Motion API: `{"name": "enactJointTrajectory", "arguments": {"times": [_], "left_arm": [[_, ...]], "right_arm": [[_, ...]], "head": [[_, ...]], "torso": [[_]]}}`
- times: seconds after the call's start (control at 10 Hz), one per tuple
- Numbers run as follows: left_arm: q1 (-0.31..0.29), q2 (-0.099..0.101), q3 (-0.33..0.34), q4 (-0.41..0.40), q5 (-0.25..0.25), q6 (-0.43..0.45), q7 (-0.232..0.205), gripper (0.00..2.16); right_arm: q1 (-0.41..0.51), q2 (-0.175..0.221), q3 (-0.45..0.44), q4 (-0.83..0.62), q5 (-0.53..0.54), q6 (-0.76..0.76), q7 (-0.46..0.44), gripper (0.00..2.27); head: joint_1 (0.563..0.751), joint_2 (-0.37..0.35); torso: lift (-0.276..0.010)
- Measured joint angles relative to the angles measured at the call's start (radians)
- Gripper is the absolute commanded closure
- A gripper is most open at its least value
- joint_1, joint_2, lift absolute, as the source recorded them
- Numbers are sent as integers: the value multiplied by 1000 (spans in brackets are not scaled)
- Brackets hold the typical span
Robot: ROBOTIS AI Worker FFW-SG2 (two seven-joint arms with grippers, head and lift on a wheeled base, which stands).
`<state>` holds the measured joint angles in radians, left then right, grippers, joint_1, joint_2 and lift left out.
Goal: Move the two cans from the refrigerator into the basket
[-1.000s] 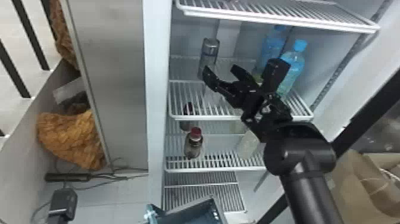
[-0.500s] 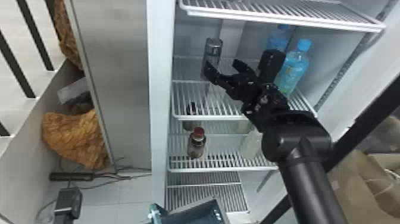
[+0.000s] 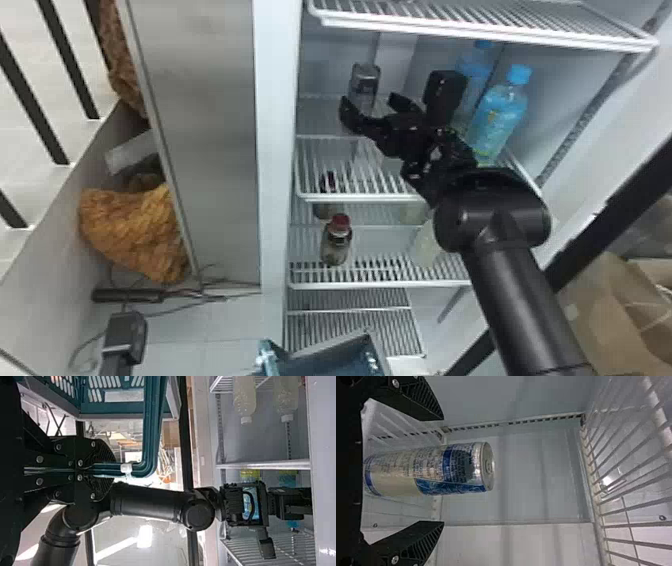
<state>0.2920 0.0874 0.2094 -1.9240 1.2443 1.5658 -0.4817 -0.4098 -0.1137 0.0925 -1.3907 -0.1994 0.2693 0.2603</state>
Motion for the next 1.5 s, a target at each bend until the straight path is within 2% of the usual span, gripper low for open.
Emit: {"name": "enactJointTrajectory", "arguments": {"times": [0.4, 0.5, 0.7, 0.9, 1.2, 1.5], "left_arm": [[-5, 1, -4, 3, 0, 0, 0, 1197], [-7, 2, -5, 3, 0, 0, 0, 1197], [-7, 4, -6, 4, 2, 0, 0, 1197], [-6, 6, -6, 3, 2, 0, 0, 1197], [-4, 8, -6, 3, 4, 0, 0, 1197], [-2, 8, -8, 3, 6, 0, 0, 1197]], "right_arm": [[-44, 1, 33, 53, 7, 13, -16, 182], [-49, 0, 39, 61, 8, 18, -18, 357], [-54, 0, 40, 72, 13, 38, -24, 949], [-58, 0, 37, 73, 25, 47, -30, 1210], [-43, -3, 36, 60, 28, 45, -30, 1208], [31, -15, 14, -40, -2, 45, -29, 1208]], "head": [[695, -155], [695, -152], [695, -152], [695, -157], [695, -159], [695, -169]], "torso": [[-35], [-35], [-35], [-35], [-35], [-35]]}}
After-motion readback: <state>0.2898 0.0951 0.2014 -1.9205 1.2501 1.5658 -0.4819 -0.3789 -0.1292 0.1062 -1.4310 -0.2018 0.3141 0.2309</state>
